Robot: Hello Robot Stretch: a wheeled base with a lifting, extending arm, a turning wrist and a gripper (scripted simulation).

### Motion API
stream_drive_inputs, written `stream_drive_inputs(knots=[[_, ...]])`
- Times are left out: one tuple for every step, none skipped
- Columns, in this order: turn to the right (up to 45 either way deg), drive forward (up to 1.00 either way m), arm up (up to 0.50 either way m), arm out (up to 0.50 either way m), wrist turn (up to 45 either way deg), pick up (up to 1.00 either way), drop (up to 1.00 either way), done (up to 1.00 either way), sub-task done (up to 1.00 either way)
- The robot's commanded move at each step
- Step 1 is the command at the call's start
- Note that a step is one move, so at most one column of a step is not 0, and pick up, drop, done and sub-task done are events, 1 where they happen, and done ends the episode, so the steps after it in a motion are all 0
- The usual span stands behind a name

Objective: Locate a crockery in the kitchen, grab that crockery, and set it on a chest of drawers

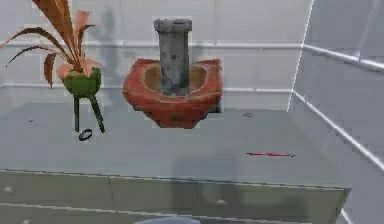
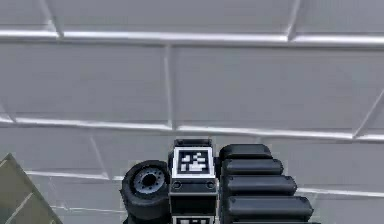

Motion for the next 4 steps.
stream_drive_inputs(knots=[[-45.0,0.0,0.0,0.0,0.0,0.0,0.0,0.0,0.0],[-6.0,0.0,0.0,0.0,0.0,0.0,0.0,0.0,0.0],[0.0,0.2,0.0,0.0,0.0,0.0,0.0,0.0,0.0],[-45.0,0.0,0.0,0.0,0.0,0.0,0.0,0.0,0.0]])
